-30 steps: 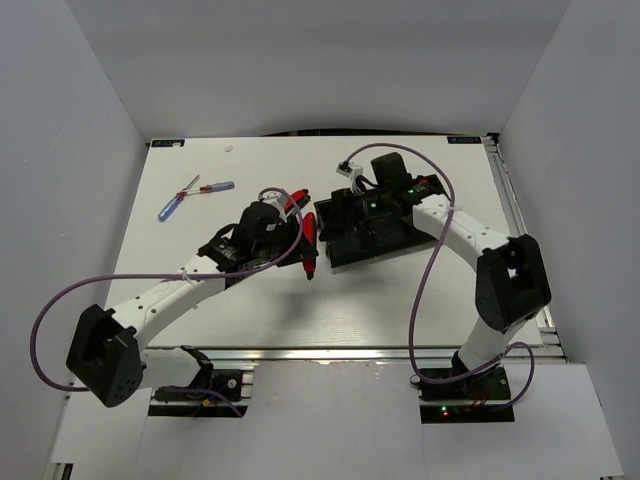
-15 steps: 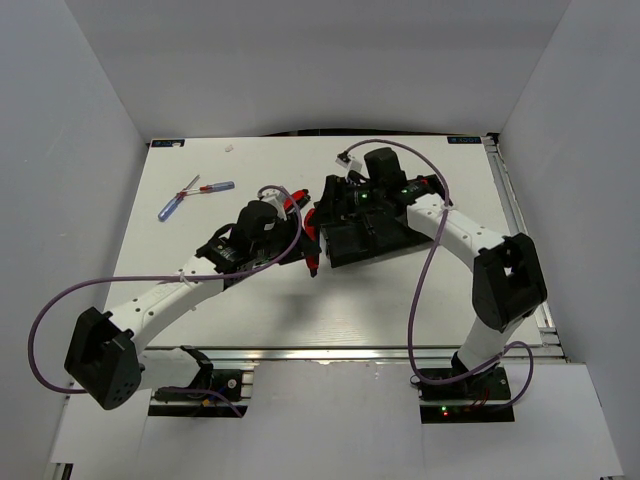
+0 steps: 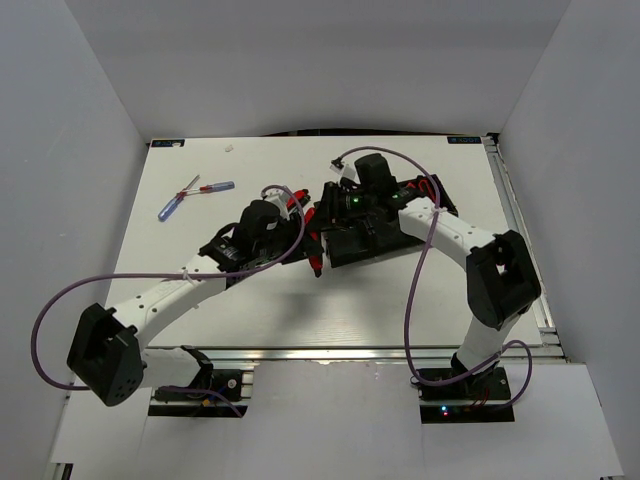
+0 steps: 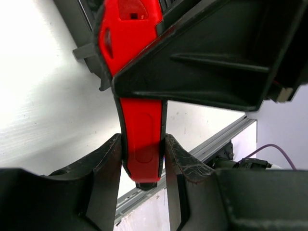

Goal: Sort the tools into containers

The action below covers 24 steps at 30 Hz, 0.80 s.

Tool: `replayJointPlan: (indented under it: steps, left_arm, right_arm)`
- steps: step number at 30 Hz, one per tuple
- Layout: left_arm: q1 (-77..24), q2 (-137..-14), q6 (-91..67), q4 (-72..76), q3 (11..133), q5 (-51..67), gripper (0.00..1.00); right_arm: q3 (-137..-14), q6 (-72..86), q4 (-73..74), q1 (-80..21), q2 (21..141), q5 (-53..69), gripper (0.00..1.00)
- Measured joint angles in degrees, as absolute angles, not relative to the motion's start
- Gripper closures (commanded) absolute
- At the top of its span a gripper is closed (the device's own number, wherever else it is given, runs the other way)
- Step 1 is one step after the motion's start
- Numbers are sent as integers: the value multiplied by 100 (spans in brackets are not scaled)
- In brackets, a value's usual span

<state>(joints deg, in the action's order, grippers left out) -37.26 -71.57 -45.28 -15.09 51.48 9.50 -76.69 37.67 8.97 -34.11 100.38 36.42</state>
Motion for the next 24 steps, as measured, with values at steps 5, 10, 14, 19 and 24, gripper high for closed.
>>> replayJointPlan:
  steps: [5,10,14,19,24]
  left_arm:
    - [-3732,-7247,-4521,-1487,5148,969,59]
    - [-3734,-7253,-4482,-1452,5196,952,26]
    - [-3732,-7146,-4440,-1413,5332,884,20]
    - [-3732,-6831,-4333,-1393,5336,751,20]
    - [-3732,-6517,-4276,-1413,5063,585,18]
  right_arm:
    - [-7568,3804,810,-3426,10036,3632,94]
    - [-7518,3649,738,-3336,10036,3769,100]
    - [-7522,3000,731,-2978,10033,4106,100]
    - [-7813,1728,1055,-2010,10033,4462,100]
    - [-8556,200,1745,-1103,10033,4099,99]
